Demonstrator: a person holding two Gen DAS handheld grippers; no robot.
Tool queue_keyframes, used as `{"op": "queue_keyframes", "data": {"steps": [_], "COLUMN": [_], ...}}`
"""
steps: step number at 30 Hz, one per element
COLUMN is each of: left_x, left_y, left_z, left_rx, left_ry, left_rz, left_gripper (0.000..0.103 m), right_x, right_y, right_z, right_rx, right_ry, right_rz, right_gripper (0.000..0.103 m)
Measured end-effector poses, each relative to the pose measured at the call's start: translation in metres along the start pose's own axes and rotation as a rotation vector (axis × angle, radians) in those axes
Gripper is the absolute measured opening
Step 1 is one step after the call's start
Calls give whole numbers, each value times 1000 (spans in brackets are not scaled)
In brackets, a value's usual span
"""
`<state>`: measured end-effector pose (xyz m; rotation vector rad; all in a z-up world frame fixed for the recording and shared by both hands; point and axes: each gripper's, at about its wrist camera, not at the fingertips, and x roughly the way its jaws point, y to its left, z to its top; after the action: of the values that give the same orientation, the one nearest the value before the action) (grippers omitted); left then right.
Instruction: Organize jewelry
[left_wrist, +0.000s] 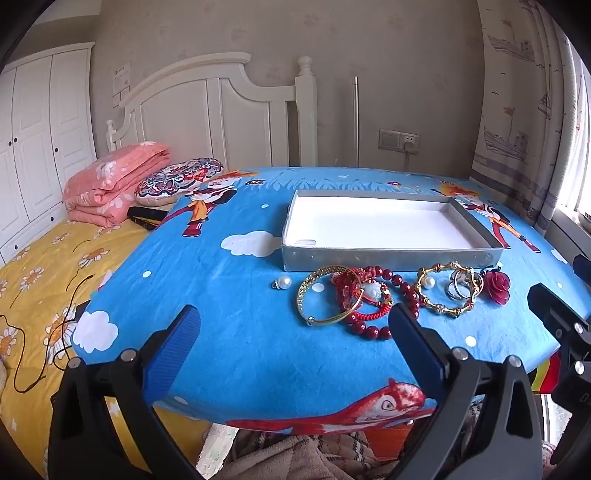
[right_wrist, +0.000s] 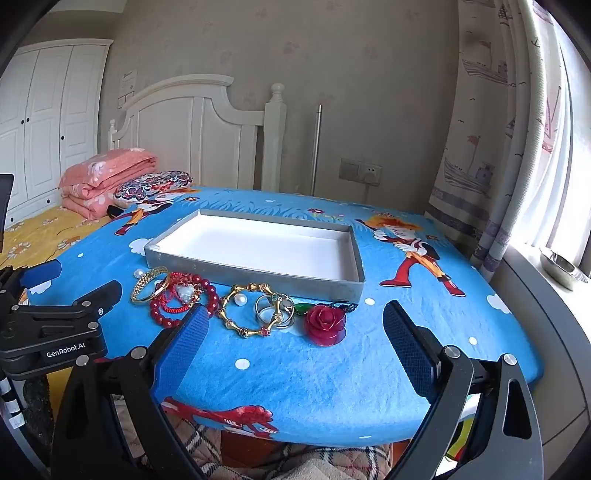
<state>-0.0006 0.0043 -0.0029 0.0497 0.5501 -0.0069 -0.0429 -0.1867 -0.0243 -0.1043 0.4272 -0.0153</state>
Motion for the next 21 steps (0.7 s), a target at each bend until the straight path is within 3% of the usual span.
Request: {"op": "queue_keyframes", "data": {"steps": [21], "left_x": [-3], "left_y": [-4], "left_z": [-1], "left_rx": [19], "left_ry": [-16], "left_rz": [10], "left_gripper": [99], "right_x": [-3], "right_y": [2], "right_z": [-1], "right_rx": [-6], "right_ry": [-16], "right_rz": [10], "right_gripper": [89]}}
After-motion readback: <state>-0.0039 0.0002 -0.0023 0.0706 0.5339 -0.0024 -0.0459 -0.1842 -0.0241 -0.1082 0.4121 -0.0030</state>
